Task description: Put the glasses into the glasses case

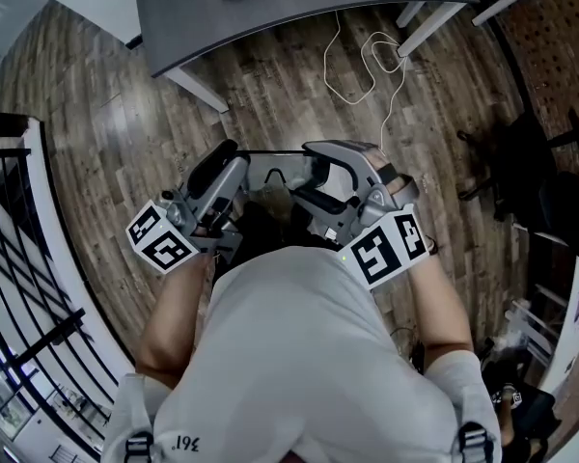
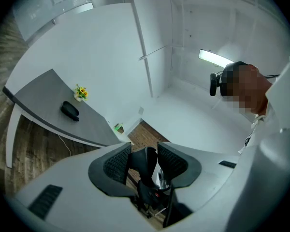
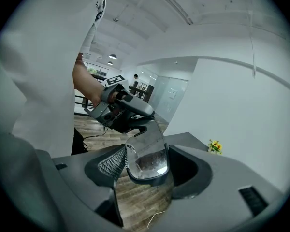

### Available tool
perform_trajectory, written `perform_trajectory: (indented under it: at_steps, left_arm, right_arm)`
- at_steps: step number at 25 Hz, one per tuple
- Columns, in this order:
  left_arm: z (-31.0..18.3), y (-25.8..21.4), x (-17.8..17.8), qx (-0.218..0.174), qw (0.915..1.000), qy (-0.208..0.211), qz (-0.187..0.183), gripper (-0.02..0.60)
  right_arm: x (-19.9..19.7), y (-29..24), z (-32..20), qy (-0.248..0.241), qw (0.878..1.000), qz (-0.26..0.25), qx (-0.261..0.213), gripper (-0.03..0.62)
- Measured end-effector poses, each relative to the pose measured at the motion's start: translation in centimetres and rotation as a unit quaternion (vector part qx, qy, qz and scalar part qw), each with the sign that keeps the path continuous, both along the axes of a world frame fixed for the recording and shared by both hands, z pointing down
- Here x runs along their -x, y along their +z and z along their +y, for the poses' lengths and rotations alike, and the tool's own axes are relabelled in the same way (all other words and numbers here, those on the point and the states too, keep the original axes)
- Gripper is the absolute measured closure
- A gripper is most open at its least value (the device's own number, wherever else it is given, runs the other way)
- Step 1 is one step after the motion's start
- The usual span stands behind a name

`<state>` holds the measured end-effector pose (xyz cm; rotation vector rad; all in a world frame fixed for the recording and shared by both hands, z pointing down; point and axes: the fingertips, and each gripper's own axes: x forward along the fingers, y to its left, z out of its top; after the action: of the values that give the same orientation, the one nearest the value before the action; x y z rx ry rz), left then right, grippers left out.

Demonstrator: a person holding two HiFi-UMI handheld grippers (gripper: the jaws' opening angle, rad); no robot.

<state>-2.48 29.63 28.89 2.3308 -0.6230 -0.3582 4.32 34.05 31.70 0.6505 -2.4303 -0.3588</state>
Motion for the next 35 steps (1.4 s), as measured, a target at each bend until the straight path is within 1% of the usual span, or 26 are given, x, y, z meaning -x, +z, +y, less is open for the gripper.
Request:
perform_trajectory:
  at_steps: [4, 9, 15, 20, 27, 35]
  left_arm:
    - [-1.8, 0.4, 0.6, 0.006, 1.0000, 0.004, -0.002, 0.416]
    - [-5.5, 0.9, 1.4, 0.008, 0.9998, 0.018, -0.002, 0.416]
    - [-10.2, 1.2, 2.3, 0.000, 0.9979, 0.061, -0.024, 0.416]
    - [-13.7, 1.5, 3.7, 0.007, 0.9959, 0.086, -0.026, 0.416]
    - [-17.4, 1.8, 6.0, 0.009, 0.9954, 0.094, -0.015, 0.416]
    - [-19.8, 2.5, 7.9, 0.015, 0.9956, 0.092, -0.010, 0.416]
  right_arm:
    - [0.6, 0.3, -1.8, 0.001, 1.000, 0.004, 0.006, 0.307]
    - [1.5, 0.8, -5.4, 0.008, 1.000, 0.018, 0.006, 0.307]
    - [2.7, 1.0, -10.1, 0.022, 0.999, 0.040, 0.007, 0.307]
    - [4.2, 1.1, -13.5, 0.033, 0.998, 0.053, 0.011, 0.307]
    - [6.4, 1.3, -17.2, 0.042, 0.997, 0.066, 0.016, 0.307]
    - [8.1, 2.0, -19.9, 0.037, 0.996, 0.075, 0.024, 0.307]
